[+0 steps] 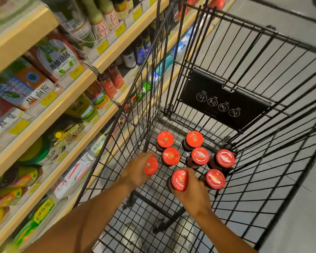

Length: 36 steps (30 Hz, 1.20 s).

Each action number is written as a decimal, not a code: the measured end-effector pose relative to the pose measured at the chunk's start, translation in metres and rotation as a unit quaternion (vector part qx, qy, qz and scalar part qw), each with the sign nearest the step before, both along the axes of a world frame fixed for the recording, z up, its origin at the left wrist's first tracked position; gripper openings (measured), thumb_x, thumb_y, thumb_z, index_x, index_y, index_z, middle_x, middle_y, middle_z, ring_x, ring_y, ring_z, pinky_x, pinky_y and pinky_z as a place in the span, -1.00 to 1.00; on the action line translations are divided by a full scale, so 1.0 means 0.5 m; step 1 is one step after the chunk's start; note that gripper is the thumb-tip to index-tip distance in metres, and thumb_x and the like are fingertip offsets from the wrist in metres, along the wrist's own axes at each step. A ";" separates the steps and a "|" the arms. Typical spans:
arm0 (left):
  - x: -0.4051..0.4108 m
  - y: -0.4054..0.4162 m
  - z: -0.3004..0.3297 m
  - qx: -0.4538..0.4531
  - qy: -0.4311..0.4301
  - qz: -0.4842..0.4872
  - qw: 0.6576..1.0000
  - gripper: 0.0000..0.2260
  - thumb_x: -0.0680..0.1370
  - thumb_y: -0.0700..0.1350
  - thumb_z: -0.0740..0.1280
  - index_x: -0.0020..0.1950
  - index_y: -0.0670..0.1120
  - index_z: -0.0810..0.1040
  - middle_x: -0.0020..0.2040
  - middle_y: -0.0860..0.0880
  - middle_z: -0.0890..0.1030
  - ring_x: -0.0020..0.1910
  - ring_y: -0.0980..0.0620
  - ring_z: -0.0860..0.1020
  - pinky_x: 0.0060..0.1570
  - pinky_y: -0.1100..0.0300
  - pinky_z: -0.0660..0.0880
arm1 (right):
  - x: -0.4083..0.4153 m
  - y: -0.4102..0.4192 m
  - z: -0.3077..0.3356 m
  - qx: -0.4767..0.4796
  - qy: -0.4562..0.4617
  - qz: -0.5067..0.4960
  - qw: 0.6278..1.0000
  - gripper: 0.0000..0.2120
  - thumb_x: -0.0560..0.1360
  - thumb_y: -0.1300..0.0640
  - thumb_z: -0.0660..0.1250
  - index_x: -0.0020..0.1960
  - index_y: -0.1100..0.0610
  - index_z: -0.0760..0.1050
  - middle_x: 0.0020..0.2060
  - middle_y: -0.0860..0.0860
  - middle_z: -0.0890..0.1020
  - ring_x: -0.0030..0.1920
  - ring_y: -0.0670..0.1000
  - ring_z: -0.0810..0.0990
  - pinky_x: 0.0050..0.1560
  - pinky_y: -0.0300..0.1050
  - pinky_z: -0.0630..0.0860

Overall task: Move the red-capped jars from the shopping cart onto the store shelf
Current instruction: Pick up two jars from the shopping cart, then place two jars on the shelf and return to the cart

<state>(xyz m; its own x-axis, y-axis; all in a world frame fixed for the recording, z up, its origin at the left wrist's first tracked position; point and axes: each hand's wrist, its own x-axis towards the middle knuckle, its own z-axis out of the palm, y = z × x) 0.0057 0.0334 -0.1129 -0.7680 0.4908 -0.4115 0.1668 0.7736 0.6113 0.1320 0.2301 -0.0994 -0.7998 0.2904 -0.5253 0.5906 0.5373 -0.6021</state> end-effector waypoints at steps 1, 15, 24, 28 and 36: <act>0.004 -0.006 0.017 0.010 -0.001 0.012 1.000 -0.35 0.34 -0.19 0.58 0.35 0.11 0.43 0.24 0.03 0.55 0.21 -0.01 0.56 0.15 -0.01 0.56 | 0.000 0.000 0.012 0.000 0.002 0.004 1.000 -0.43 0.35 -0.13 0.56 0.21 -0.26 0.29 -0.10 -0.17 0.69 -0.08 -0.07 0.69 -0.07 0.03 0.66; 0.031 -0.104 0.538 0.130 0.071 0.080 0.986 -0.28 0.29 -0.04 0.65 0.39 0.16 0.44 0.28 0.18 0.51 0.23 0.25 0.49 0.16 0.34 0.51 | -0.012 0.004 0.483 0.036 0.134 0.063 0.988 -0.19 0.28 -0.22 0.60 0.41 -0.31 0.27 -0.10 -0.22 0.64 -0.17 -0.25 0.65 -0.03 -0.25 0.63; 0.045 -0.205 0.876 0.206 0.217 0.110 0.948 -0.29 0.22 0.11 0.65 0.25 0.48 0.41 0.16 0.47 0.52 0.17 0.45 0.50 0.12 0.51 0.43 | -0.067 -0.062 0.822 0.048 0.301 0.052 0.951 -0.22 0.27 -0.29 0.57 0.41 -0.33 0.31 0.08 -0.26 0.63 0.03 -0.27 0.62 0.05 -0.37 0.51; 0.058 -0.262 0.987 0.265 0.235 0.135 0.925 -0.35 0.22 0.10 0.66 0.26 0.26 0.52 0.18 0.47 0.55 0.22 0.37 0.53 0.18 0.45 0.44 | -0.076 -0.114 0.948 0.033 0.359 0.064 0.931 -0.25 0.27 -0.23 0.60 0.31 -0.52 0.27 0.03 -0.35 0.59 0.01 -0.31 0.60 0.11 -0.30 0.55; 0.123 -0.403 1.178 0.268 0.337 0.162 0.888 -0.32 0.28 -0.02 0.67 0.34 0.21 0.50 0.27 0.29 0.58 0.28 0.28 0.53 0.23 0.27 0.49 | -0.049 -0.246 1.109 0.028 0.438 0.109 0.892 -0.27 0.27 -0.22 0.62 0.28 -0.51 0.29 0.02 -0.32 0.64 0.02 -0.32 0.62 0.04 -0.37 0.57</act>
<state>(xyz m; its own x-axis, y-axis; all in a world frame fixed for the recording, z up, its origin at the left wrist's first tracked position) 0.0671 -0.1679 0.4760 -0.8880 0.1864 0.4205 0.4561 0.4752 0.7524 0.1073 0.1070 0.4553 -0.9366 0.0836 0.3403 -0.2166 0.6253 -0.7497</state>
